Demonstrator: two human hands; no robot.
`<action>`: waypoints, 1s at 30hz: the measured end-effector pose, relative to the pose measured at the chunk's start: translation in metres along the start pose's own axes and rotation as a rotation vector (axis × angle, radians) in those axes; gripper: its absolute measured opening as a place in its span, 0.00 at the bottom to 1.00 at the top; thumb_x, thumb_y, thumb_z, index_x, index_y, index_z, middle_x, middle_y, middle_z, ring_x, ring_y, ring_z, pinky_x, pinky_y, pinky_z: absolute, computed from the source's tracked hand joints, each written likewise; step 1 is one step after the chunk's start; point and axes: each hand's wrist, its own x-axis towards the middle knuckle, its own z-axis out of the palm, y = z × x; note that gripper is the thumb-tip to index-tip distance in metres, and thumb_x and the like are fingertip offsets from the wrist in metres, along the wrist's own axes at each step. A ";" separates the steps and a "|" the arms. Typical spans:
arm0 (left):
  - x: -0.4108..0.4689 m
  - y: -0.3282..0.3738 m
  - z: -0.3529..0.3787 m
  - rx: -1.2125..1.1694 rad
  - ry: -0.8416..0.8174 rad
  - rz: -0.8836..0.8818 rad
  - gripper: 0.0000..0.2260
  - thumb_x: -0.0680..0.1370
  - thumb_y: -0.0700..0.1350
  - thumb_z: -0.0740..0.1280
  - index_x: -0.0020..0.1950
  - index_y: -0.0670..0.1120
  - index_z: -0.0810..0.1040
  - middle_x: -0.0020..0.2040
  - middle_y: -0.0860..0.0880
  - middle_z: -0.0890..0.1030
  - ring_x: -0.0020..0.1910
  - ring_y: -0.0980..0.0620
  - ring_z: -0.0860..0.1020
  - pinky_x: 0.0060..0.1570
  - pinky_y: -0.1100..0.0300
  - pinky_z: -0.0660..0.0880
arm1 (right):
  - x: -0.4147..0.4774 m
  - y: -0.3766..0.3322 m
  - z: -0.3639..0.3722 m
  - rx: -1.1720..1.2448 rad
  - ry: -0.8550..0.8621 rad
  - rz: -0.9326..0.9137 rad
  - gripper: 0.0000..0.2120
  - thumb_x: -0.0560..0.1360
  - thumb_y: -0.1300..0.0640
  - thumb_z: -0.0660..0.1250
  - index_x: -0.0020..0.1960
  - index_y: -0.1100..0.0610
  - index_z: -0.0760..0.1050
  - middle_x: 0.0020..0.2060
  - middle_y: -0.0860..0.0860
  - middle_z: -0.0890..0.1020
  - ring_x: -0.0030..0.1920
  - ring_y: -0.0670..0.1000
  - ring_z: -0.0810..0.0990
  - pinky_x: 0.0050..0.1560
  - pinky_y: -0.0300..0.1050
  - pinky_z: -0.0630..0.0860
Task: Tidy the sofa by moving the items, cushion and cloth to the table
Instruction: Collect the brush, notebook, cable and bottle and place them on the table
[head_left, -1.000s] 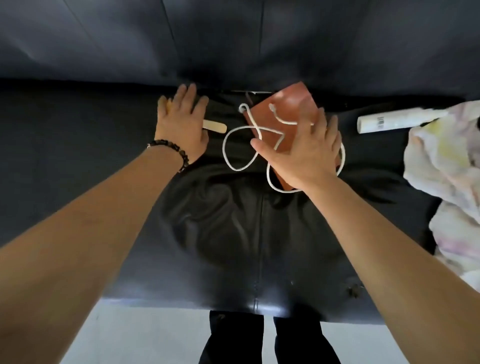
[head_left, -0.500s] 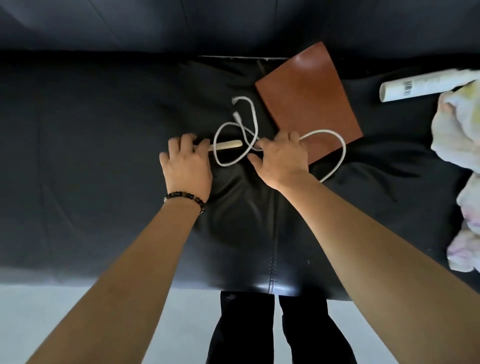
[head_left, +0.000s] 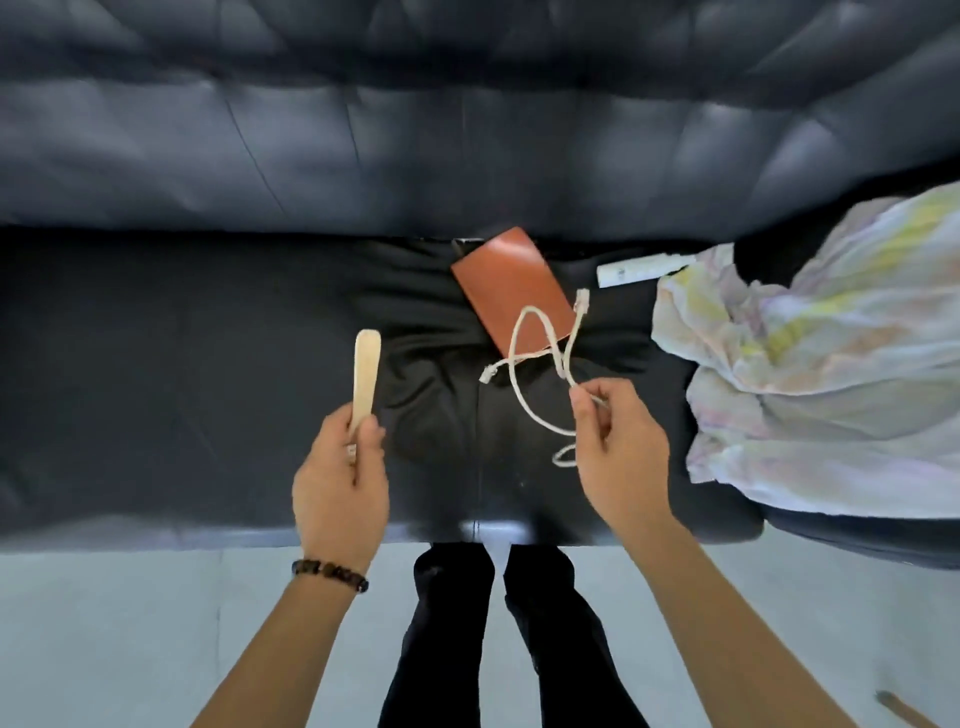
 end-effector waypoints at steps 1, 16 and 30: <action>-0.019 0.026 -0.020 -0.047 0.005 -0.008 0.05 0.82 0.48 0.60 0.56 0.54 0.74 0.40 0.55 0.82 0.36 0.51 0.80 0.39 0.52 0.78 | -0.015 -0.016 -0.027 0.048 0.021 0.024 0.03 0.81 0.50 0.63 0.50 0.49 0.72 0.33 0.41 0.75 0.37 0.38 0.76 0.38 0.29 0.67; -0.159 0.220 -0.235 -0.300 0.074 0.461 0.06 0.79 0.43 0.66 0.56 0.50 0.76 0.40 0.50 0.82 0.37 0.49 0.81 0.36 0.53 0.79 | -0.176 -0.178 -0.252 0.593 0.414 0.019 0.06 0.81 0.52 0.65 0.45 0.44 0.75 0.39 0.50 0.79 0.35 0.41 0.72 0.38 0.29 0.70; -0.159 0.146 -0.280 -0.035 -0.430 0.758 0.08 0.76 0.44 0.69 0.55 0.50 0.79 0.38 0.54 0.82 0.36 0.52 0.83 0.41 0.58 0.79 | -0.436 -0.158 -0.178 0.590 0.904 0.565 0.05 0.80 0.47 0.65 0.48 0.45 0.78 0.33 0.42 0.78 0.32 0.45 0.73 0.40 0.51 0.75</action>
